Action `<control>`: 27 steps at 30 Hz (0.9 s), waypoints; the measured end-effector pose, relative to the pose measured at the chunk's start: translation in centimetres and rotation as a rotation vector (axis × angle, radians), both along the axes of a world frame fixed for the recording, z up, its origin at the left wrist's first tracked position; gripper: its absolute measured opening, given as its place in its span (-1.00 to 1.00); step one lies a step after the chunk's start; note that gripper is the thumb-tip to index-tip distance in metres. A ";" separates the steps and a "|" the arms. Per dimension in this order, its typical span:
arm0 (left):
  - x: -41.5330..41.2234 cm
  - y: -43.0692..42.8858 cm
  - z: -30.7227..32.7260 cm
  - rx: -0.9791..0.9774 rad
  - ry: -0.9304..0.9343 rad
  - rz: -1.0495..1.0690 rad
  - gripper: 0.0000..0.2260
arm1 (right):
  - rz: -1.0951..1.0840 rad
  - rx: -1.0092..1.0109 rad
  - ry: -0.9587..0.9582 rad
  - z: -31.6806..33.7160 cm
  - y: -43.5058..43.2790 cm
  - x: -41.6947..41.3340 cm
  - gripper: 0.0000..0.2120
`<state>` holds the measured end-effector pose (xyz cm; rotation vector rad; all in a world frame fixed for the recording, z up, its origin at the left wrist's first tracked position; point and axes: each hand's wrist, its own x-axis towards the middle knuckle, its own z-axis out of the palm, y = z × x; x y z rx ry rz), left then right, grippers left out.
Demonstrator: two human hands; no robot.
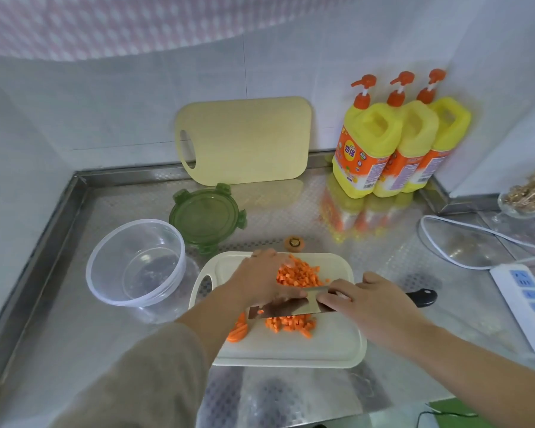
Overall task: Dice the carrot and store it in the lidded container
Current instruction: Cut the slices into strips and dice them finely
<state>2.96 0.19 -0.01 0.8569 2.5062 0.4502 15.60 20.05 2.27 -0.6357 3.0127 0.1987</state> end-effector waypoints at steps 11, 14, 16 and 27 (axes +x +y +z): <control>-1.7 -6.0 0.7 0.265 -0.215 0.442 -0.76 | -0.122 -0.080 -0.183 0.2 -1.7 0.0 -0.57; 0.0 -9.0 -0.2 0.295 -0.299 0.647 -0.74 | -0.167 -0.277 -0.260 -0.1 -3.1 0.1 -0.74; 1.9 -10.3 -0.9 0.188 -0.261 0.539 -0.71 | -0.158 -0.367 -0.311 -0.5 -4.1 0.1 -0.85; 6.2 -9.4 -2.6 -0.147 -0.147 0.335 -0.43 | -0.334 -0.400 -0.412 -0.7 -7.0 0.2 -0.91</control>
